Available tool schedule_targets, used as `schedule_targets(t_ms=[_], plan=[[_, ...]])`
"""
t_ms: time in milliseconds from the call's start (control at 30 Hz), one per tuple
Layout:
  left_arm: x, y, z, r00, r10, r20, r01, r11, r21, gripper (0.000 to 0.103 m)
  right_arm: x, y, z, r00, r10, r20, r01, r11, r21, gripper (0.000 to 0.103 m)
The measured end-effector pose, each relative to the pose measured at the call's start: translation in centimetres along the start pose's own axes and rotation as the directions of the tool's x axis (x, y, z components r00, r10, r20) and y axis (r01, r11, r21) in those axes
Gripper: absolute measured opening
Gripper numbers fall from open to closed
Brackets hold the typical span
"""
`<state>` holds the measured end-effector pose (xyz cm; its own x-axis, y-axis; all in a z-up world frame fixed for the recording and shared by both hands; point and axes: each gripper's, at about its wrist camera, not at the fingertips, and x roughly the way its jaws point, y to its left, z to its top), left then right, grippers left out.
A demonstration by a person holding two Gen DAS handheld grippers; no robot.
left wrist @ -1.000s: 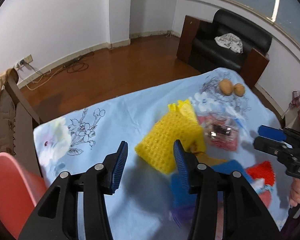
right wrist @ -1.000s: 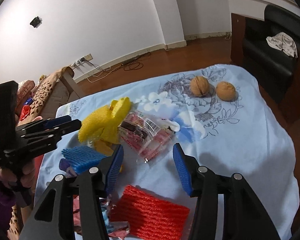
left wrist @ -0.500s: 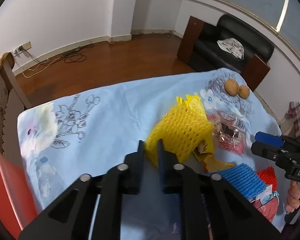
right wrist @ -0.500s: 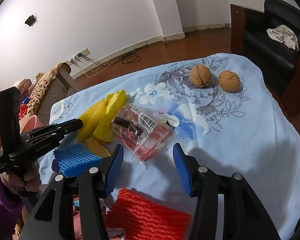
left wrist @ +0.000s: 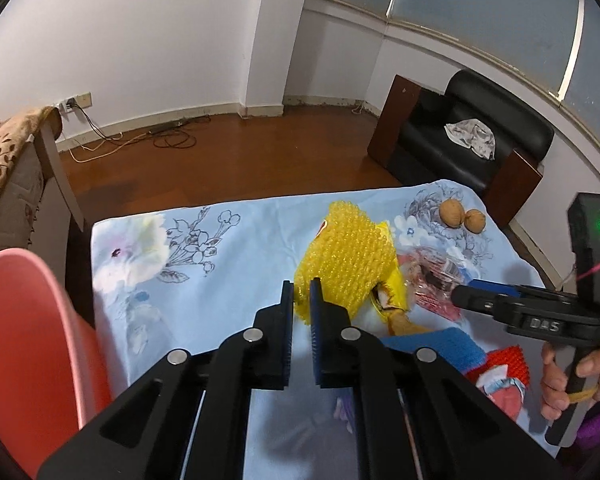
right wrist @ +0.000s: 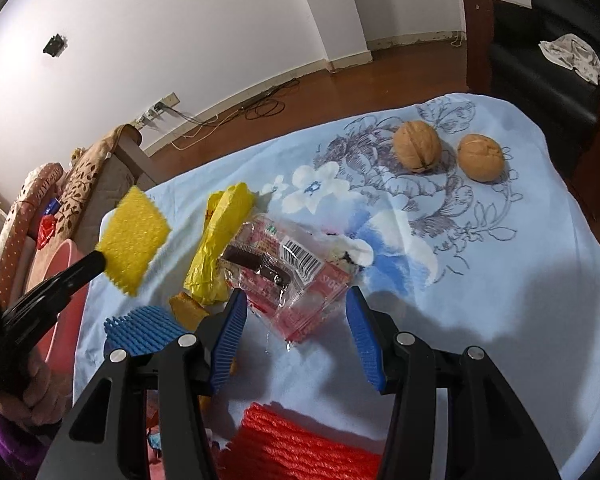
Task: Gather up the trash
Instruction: 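Grasp the yellow mesh sleeve with the left tool, then grasp the clear barcoded snack packet with the right tool while the left tool lifts the yellow mesh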
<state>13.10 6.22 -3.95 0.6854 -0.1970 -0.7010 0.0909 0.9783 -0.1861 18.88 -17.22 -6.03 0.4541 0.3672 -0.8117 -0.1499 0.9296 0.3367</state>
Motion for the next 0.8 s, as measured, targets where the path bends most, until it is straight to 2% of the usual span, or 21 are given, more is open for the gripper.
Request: schedule_targets(t_ms=[67,133,200,267,600,800], plan=[[-0.5,-0.1,-0.2,1.000,0.007,0.011,-0.007,1.000,0.000,0.007,0.3,0.3,-0.1,1.000,-0.002,-0.004,0.002,1.000,-0.006,0.033],[-1.0,-0.1,-0.4,1.000,0.012,0.020,-0.012,1.000,-0.001,0.007,0.5,0.5,-0.4,1.000,-0.002,-0.009,0.002,1.000,-0.013,0.028],[-1.6,0.0,-0.6,1.000,0.017,0.026,-0.017,1.000,-0.006,0.007,0.4,0.7,-0.5,1.000,0.001,-0.002,-0.001,1.000,-0.017,0.014],[-2.0,0.0,-0.8,0.999,0.021,0.031,-0.020,1.000,-0.013,0.007,0.3,1.1,-0.5,1.000,-0.008,0.013,0.009,1.000,-0.027,0.007],[-4.4,0.8,-1.3,0.996,0.044,0.073,-0.039,0.997,-0.066,0.007,-3.2,2.8,-0.6,0.991,-0.044,0.128,0.056,0.994,-0.098,0.004],[-7.2,1.7,-1.6,0.987,0.100,0.130,-0.088,0.992,-0.096,0.007,-6.0,4.3,-0.6,0.981,-0.020,0.190,0.047,0.990,-0.137,0.004]])
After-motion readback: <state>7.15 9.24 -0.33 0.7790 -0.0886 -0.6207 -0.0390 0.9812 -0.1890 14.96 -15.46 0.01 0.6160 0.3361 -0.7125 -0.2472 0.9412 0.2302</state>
